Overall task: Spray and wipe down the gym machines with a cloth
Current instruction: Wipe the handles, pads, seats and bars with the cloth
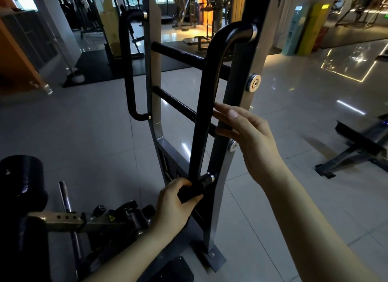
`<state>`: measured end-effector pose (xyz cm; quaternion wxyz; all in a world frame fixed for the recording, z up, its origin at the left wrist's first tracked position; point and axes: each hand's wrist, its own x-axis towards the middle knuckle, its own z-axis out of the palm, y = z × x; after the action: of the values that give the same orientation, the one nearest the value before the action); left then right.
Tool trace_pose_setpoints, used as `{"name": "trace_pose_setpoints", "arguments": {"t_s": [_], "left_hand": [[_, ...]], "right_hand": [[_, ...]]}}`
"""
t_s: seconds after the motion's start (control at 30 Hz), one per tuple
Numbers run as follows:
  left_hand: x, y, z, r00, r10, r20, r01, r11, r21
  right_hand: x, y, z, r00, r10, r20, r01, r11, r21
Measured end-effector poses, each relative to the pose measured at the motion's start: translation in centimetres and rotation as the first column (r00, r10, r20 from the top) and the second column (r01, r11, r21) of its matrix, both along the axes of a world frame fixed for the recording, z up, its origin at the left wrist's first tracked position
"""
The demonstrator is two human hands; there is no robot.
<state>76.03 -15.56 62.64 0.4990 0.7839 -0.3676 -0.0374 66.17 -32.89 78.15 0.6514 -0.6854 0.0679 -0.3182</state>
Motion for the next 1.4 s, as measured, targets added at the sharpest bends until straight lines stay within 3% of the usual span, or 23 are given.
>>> {"name": "trace_pose_setpoints", "arguments": {"t_s": [0.13,0.23,0.33,0.4,0.47,0.6,0.67,0.73,0.9,1.07,1.23,1.4], "left_hand": [[-1.3,-0.6,4.2,0.983,0.093,-0.155,-0.113,0.986,-0.126],[-1.9,-1.5,8.4,0.971,0.075,-0.229,-0.12,0.974,-0.191],[-2.9,-2.1,11.3,0.918,-0.024,-0.395,-0.042,0.987,-0.158],[-3.4,-2.3,12.5,0.817,-0.146,-0.559,0.037,0.979,-0.201],[-3.2,-2.4,13.3,0.765,-0.202,-0.611,0.092,0.974,-0.207],[-0.5,-2.8,14.4,0.946,0.008,-0.323,-0.029,0.998,-0.058],[1.5,-3.1,15.3,0.972,0.102,-0.213,-0.127,0.986,-0.108],[3.1,-3.8,16.5,0.985,0.098,-0.143,-0.118,0.983,-0.14],[5.5,-5.4,18.6,0.987,-0.126,-0.095,0.121,0.991,-0.063],[6.9,-5.4,18.2,0.974,-0.219,-0.052,0.216,0.975,-0.058],[7.6,-5.6,17.6,0.965,-0.258,-0.05,0.253,0.963,-0.095],[7.4,-5.4,17.6,0.953,-0.299,-0.057,0.29,0.948,-0.129]], "right_hand": [[-0.3,0.6,-2.5,0.988,-0.112,-0.109,0.114,0.994,0.006],[-1.5,1.3,-4.6,0.971,0.025,-0.239,-0.01,0.998,0.068],[-2.8,1.1,-5.5,0.964,0.197,-0.177,-0.163,0.968,0.189],[-3.2,0.6,-5.8,0.98,0.149,-0.133,-0.116,0.966,0.231],[-3.2,0.1,-5.9,0.987,0.108,-0.119,-0.068,0.953,0.294],[-2.4,-1.0,-5.3,0.997,0.024,-0.07,0.006,0.918,0.397],[-1.2,-1.3,-4.4,0.998,-0.046,-0.032,0.055,0.917,0.396],[0.4,-0.9,-3.5,0.992,-0.127,-0.011,0.124,0.94,0.318],[4.2,2.2,-3.8,0.965,-0.259,0.038,0.249,0.953,0.173],[4.9,4.5,-6.1,0.865,-0.501,0.035,0.502,0.865,-0.02],[4.6,6.3,-10.7,0.829,-0.554,-0.073,0.552,0.832,-0.056],[3.6,6.0,-13.7,0.822,-0.473,-0.317,0.46,0.88,-0.12]]}}
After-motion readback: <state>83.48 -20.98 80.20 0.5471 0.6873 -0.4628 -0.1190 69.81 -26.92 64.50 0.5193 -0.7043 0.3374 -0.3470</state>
